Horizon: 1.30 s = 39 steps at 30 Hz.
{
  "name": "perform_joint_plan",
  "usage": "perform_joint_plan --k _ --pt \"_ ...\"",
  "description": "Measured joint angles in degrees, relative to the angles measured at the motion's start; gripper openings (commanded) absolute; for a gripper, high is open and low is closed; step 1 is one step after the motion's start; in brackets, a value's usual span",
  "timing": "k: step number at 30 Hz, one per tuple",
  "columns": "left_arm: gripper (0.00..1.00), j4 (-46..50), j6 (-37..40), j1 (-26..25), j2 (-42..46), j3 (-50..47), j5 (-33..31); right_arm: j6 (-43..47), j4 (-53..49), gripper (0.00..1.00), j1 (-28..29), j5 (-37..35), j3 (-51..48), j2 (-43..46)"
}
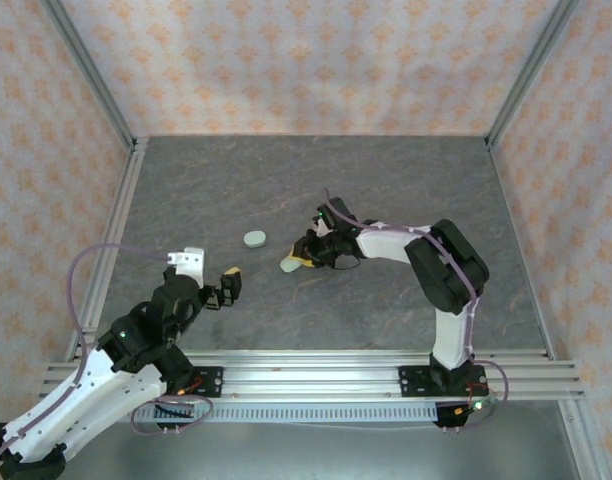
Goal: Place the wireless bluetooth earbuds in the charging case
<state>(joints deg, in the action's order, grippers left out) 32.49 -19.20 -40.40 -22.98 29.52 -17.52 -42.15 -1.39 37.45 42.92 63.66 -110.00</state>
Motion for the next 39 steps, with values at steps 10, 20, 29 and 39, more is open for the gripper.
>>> perform_joint_plan --k 10,20,29,39 --pt "1.0 0.6 -2.0 0.0 1.6 -1.5 -3.0 -5.0 8.9 0.27 8.7 0.6 2.3 -6.2" --pt "1.0 2.3 -1.9 0.0 1.6 -1.2 -4.2 -3.8 5.7 0.55 8.6 -1.5 2.7 -4.3" --pt "1.0 2.9 3.8 1.7 -1.0 3.3 -5.4 7.9 -13.1 0.61 7.9 -9.5 8.7 6.6" --pt "1.0 -3.3 12.5 18.5 -20.0 10.2 3.9 21.0 -20.0 0.93 -2.8 -28.4 4.8 26.6"
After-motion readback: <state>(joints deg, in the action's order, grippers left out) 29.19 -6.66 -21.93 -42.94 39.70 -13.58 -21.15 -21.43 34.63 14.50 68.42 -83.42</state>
